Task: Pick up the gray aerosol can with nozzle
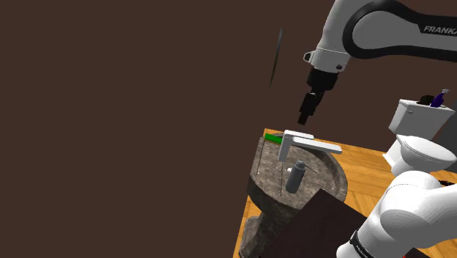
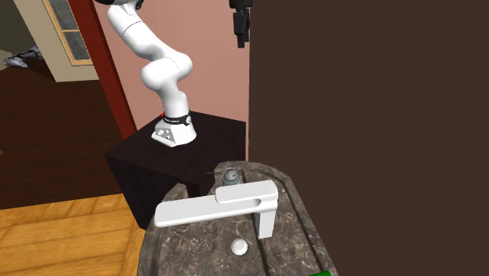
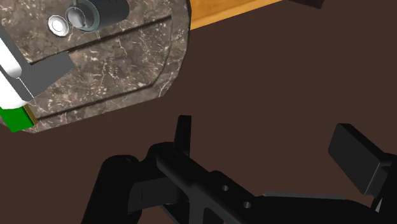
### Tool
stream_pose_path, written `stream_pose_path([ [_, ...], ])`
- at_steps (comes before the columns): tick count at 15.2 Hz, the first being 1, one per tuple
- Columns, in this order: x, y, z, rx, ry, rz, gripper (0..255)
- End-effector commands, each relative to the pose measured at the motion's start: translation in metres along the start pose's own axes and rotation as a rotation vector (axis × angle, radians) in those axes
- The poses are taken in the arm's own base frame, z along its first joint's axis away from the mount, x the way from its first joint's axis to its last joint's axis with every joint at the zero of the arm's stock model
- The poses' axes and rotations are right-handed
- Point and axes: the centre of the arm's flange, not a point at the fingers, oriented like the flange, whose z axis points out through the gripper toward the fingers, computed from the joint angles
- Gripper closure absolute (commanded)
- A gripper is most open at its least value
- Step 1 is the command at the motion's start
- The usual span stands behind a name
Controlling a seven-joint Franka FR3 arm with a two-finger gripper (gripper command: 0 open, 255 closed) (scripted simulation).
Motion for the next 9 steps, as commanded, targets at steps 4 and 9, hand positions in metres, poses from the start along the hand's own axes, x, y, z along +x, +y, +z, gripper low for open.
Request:
stream_pose_path([
  [4, -0.009, 0.025, 0.030, 0.002, 0.006, -0.003, 0],
  [9, -0.022, 0.068, 0.079, 0.006, 0.015, -0.007, 0],
])
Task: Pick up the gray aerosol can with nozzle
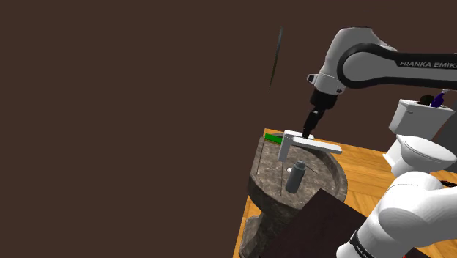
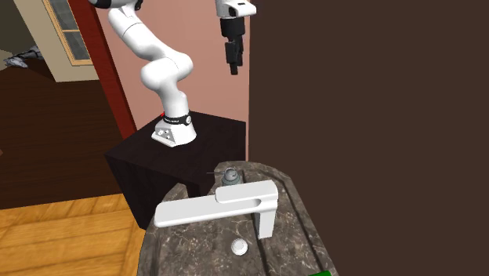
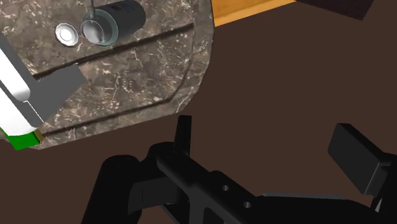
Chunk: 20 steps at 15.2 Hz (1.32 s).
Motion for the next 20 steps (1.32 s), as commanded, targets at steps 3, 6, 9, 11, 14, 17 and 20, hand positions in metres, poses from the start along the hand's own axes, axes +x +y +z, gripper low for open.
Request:
stream_pose_path([
  [3, -0.011, 0.033, 0.039, 0.003, 0.009, -0.005, 0],
  [6, -0.019, 0.058, 0.068, 0.005, 0.014, -0.008, 0],
  [9, -0.027, 0.084, 0.098, 0.007, 0.020, -0.011, 0],
  [11, -0.032, 0.101, 0.118, 0.009, 0.024, -0.012, 0],
  [14, -0.040, 0.126, 0.149, 0.011, 0.030, -0.015, 0],
  [17, -0.047, 0.151, 0.179, 0.013, 0.035, -0.018, 0],
  [20, -0.054, 0.176, 0.209, 0.015, 0.041, -0.021, 0],
])
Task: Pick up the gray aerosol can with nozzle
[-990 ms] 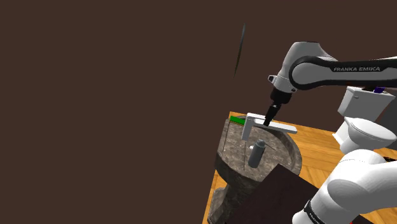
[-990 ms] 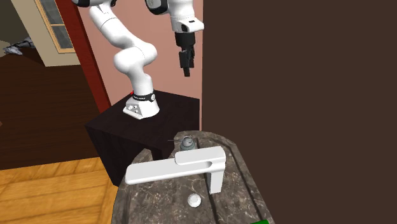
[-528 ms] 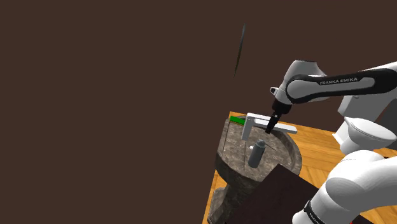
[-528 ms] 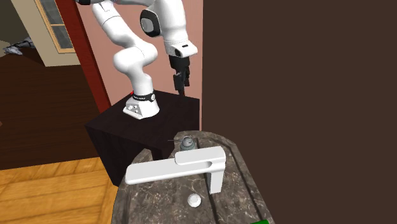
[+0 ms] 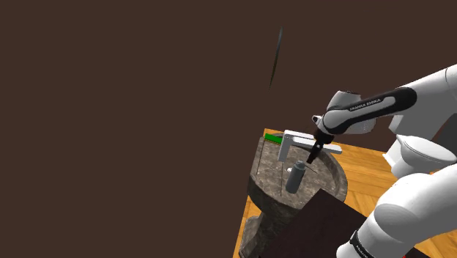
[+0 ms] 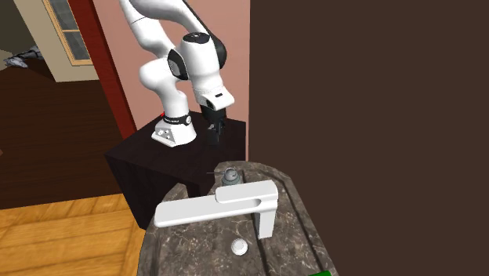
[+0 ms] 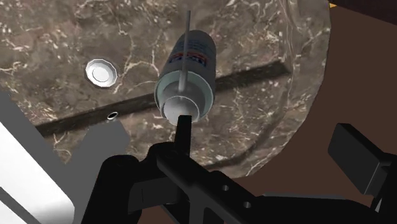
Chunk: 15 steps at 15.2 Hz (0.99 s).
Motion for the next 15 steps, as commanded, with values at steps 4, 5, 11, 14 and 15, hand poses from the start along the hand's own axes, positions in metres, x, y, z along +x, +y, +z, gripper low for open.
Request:
stream_pose_path([
  [4, -0.014, 0.046, 0.049, 0.000, 0.010, -0.006, 0],
  [5, -0.017, 0.052, 0.056, 0.000, 0.011, -0.006, 0],
  [11, -0.020, 0.053, 0.087, 0.000, 0.011, -0.006, 0],
  [14, -0.021, 0.053, 0.096, 0.000, 0.011, -0.006, 0],
  [15, -0.022, 0.053, 0.096, 0.000, 0.011, -0.006, 255],
])
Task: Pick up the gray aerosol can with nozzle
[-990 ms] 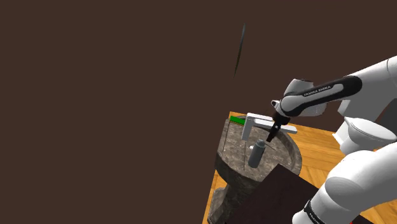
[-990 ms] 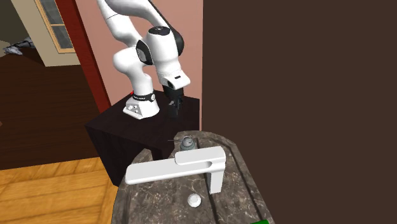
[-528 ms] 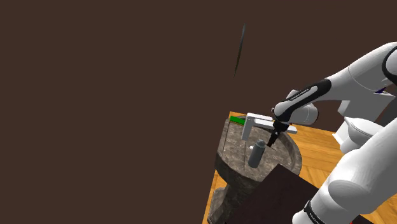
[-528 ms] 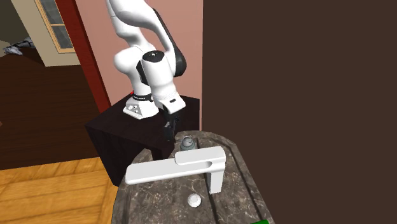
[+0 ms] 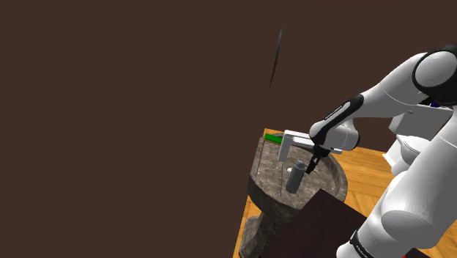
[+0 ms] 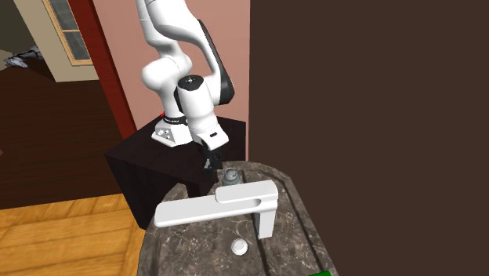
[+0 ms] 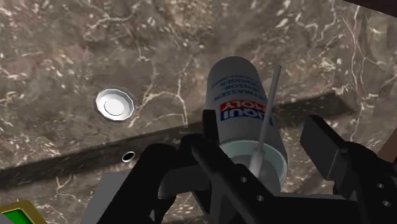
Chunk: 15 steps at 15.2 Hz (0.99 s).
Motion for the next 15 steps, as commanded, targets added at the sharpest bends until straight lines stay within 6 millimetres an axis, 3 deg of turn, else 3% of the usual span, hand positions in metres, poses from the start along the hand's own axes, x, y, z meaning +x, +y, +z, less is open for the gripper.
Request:
stream_pose_path([
  [1, 0.000, 0.000, 0.001, 0.000, 0.000, 0.000, 255],
  [9, 0.000, 0.000, 0.001, 0.000, 0.000, 0.000, 255],
  [15, 0.004, -0.001, -0.030, 0.000, 0.000, 0.000, 255],
])
